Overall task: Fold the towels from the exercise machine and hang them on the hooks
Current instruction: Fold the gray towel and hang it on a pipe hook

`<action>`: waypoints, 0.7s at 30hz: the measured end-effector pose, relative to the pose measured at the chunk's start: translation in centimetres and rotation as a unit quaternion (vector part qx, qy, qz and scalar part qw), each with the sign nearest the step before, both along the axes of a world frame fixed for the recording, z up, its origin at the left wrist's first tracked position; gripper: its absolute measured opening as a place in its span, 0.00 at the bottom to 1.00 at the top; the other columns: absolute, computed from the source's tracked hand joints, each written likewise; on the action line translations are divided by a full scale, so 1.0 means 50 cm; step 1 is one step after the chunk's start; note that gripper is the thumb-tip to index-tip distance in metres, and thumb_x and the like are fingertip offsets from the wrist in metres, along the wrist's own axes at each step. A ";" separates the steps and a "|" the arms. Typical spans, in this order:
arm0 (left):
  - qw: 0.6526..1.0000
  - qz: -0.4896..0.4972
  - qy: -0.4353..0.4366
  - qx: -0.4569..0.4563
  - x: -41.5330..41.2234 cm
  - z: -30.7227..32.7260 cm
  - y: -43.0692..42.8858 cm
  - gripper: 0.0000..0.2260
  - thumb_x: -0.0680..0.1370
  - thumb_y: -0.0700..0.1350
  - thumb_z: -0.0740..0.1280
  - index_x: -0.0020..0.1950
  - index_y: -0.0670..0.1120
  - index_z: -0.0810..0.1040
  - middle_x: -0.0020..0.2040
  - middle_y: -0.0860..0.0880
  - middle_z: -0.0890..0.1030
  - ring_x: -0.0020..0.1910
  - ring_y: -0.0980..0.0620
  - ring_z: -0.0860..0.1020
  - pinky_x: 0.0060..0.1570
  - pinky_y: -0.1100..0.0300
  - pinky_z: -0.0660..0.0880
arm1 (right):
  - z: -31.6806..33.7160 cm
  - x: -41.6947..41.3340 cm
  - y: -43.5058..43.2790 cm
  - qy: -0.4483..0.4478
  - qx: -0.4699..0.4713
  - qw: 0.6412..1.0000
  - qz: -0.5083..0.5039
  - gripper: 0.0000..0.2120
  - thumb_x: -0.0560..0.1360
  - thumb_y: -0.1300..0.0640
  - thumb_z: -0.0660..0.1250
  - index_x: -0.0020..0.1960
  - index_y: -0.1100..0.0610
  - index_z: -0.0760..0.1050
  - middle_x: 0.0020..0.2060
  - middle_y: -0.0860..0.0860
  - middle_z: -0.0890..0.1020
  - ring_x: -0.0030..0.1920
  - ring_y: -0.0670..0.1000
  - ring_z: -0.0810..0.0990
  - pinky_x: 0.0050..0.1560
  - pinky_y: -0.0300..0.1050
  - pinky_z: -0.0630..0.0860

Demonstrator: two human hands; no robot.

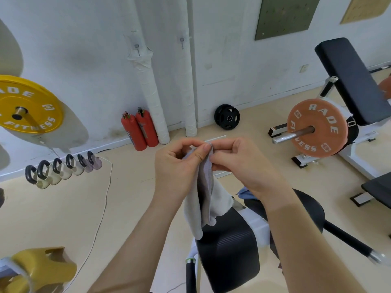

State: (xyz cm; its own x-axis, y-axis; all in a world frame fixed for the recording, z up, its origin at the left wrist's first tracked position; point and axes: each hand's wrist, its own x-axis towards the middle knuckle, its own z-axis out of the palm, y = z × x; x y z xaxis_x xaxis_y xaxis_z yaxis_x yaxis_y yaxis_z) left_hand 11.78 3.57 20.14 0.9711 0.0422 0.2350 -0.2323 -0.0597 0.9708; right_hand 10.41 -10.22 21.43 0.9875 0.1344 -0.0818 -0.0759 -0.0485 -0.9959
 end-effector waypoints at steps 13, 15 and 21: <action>0.958 -0.185 0.089 0.202 0.018 0.003 0.046 0.14 0.72 0.51 0.73 0.40 0.41 0.78 0.32 0.47 0.72 0.32 0.52 0.68 0.32 0.58 0.65 | 0.021 0.057 -0.031 -0.089 -0.233 0.961 -0.122 0.15 0.71 0.68 0.60 0.45 0.54 0.82 0.34 0.46 0.82 0.35 0.42 0.78 0.42 0.34 0.77; 0.911 -0.290 0.123 0.266 0.019 -0.005 0.064 0.21 0.71 0.55 0.73 0.41 0.36 0.75 0.33 0.45 0.70 0.33 0.51 0.67 0.33 0.55 0.64 | 0.021 0.084 -0.063 -0.090 -0.243 0.953 -0.158 0.13 0.72 0.68 0.57 0.43 0.58 0.80 0.33 0.52 0.81 0.32 0.49 0.79 0.40 0.47 0.82; 0.732 -0.436 0.177 0.492 -0.027 -0.095 0.049 0.09 0.72 0.49 0.72 0.39 0.44 0.81 0.30 0.52 0.76 0.30 0.56 0.72 0.38 0.58 0.72 | 0.008 0.120 -0.100 -0.146 -0.278 0.928 -0.201 0.18 0.69 0.70 0.55 0.33 0.49 0.72 0.27 0.46 0.75 0.30 0.49 0.75 0.37 0.46 0.75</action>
State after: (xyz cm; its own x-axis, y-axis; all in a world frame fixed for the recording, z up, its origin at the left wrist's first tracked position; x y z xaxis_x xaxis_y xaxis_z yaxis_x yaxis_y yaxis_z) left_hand 10.42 6.01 15.40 0.5353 -0.6511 -0.5381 -0.3427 -0.7497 0.5661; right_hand 16.42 -15.21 21.82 0.9396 -0.2329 0.2506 0.0699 -0.5864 -0.8070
